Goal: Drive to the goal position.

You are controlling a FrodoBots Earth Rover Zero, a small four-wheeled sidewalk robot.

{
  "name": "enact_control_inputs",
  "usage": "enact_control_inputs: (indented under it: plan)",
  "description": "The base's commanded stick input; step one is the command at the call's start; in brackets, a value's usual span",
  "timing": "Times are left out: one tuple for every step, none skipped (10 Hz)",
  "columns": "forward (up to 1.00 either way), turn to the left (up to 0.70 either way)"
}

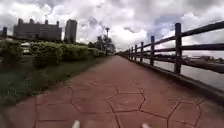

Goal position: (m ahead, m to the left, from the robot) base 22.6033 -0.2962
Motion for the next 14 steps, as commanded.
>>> enact_control_inputs:
  plan:
    - [0.7,-0.35]
    - [0.7,-0.3]
    - [0.7,0.0]
    - [0.7,0.0]
    - [0.7,0.0]
    - [0.7,0.0]
    - [0.7,0.0]
    - [0.7,0.0]
    - [0.7,0.0]
    - [0.7,0.0]
    - [0.7,0.0]
    - [0.7,0.0]
    - [0.7,0.0]
    - [0.7,0.0]
